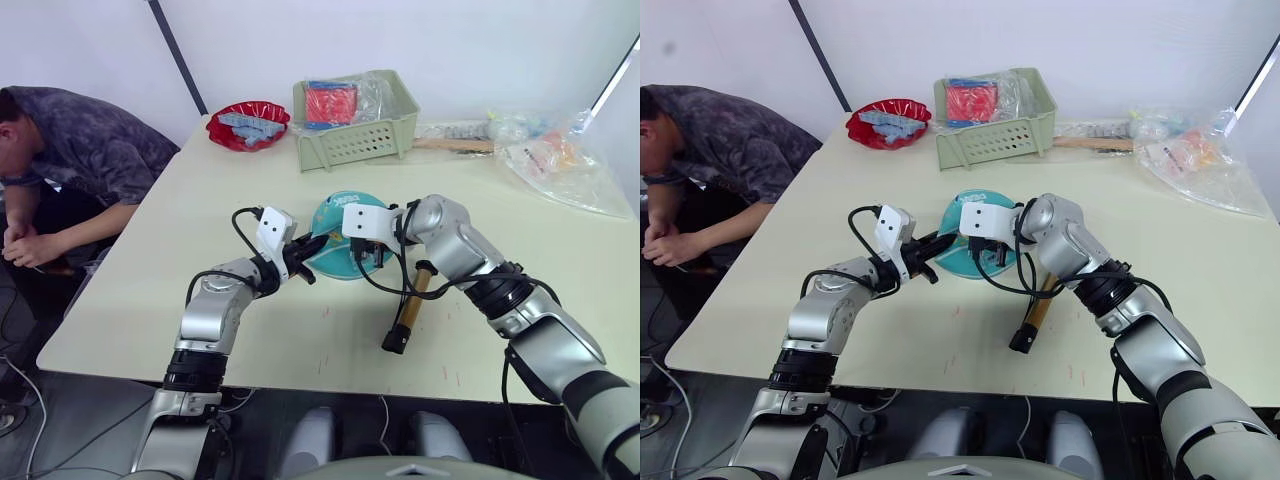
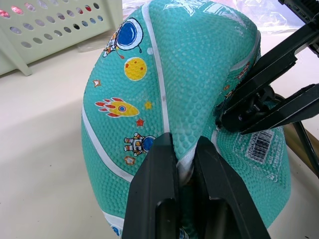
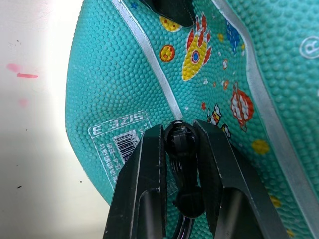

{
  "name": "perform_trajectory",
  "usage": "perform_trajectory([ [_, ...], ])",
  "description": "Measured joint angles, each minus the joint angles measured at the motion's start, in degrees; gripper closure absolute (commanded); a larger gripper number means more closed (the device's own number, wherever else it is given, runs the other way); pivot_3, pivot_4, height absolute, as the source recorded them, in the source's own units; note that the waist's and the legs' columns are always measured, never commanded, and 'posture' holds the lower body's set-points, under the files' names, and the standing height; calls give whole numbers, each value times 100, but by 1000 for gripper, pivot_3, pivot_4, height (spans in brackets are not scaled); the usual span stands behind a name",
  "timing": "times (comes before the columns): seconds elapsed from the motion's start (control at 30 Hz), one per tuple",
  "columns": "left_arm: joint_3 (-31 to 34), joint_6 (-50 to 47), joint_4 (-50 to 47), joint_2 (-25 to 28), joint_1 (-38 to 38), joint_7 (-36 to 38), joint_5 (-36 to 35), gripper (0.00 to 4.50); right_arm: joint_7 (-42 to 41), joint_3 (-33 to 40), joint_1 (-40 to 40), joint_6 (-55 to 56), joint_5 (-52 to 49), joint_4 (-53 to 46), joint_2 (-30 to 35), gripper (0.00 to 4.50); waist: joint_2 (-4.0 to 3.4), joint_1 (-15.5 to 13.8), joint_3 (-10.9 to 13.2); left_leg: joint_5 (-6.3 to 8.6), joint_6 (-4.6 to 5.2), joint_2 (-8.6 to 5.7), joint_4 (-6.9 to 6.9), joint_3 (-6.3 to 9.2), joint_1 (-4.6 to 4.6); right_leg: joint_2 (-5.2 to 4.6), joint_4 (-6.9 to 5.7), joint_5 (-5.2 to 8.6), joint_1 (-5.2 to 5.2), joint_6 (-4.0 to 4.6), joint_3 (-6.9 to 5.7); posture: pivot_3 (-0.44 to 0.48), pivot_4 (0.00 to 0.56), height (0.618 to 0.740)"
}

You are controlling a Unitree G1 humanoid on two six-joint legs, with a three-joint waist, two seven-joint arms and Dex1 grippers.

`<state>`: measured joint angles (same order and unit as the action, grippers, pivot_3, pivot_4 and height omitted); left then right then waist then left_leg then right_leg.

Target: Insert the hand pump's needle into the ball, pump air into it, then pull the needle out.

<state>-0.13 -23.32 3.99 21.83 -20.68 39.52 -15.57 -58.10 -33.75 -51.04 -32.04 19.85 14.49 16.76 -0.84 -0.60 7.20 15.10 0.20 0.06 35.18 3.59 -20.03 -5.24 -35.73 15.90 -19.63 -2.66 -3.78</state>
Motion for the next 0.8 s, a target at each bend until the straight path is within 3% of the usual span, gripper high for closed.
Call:
perform_trajectory([
  [0.8, 5, -13, 174, 25, 20, -182, -2, 4500, 644, 23, -115, 227, 3, 1081, -593, 4174, -2, 113, -72, 1, -1, 1, -2, -2, 27, 0, -16, 10, 4, 19, 35, 0, 150, 738],
])
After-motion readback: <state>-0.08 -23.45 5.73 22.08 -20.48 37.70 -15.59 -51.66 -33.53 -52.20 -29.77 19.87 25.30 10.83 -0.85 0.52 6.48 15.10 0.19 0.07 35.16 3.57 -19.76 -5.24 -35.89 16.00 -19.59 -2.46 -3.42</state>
